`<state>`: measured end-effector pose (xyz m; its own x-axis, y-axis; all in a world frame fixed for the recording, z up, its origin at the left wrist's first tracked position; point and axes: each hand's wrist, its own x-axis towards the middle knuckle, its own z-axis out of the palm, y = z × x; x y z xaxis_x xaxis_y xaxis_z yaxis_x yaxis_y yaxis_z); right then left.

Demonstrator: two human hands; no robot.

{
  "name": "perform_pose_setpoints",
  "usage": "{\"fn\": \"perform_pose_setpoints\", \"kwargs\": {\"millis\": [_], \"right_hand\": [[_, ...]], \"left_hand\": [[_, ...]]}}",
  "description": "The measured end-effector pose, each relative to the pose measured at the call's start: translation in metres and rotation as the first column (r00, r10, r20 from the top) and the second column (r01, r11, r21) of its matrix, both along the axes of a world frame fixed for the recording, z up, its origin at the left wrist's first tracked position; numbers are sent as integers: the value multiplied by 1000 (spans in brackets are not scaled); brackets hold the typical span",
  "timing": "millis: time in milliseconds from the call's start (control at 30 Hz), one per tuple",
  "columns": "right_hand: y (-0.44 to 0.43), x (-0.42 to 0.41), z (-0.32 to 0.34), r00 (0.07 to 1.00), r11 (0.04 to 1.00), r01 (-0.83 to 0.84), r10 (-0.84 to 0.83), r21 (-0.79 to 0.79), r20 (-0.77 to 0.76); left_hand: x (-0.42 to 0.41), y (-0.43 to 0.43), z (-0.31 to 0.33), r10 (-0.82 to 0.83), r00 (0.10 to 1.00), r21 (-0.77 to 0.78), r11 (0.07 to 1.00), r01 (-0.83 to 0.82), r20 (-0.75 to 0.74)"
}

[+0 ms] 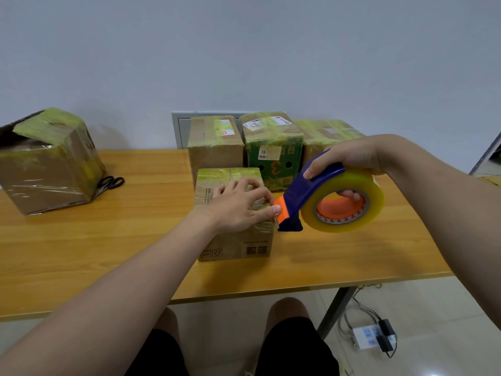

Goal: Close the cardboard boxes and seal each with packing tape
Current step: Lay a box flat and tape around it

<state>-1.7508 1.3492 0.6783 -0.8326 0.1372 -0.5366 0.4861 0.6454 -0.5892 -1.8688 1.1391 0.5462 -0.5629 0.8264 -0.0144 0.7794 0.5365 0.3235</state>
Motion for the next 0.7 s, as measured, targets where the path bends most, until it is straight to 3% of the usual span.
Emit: {"fn": "perform_pose_setpoints", "kwargs": {"millis": [400,567,700], "right_hand": [[-11,-1,1,1000,996,-6,6,91,1],[-30,-13,-26,988,932,-152,154,328,21],[-27,-11,-22,992,927,-111,123,357,-13]], "left_hand": [[-2,-1,1,-7,1000,3,1000,7,15],[0,-1,-2,-16,1000,15,1000,16,-7],[-1,-1,-5,-14,999,16,1000,15,-34]]}}
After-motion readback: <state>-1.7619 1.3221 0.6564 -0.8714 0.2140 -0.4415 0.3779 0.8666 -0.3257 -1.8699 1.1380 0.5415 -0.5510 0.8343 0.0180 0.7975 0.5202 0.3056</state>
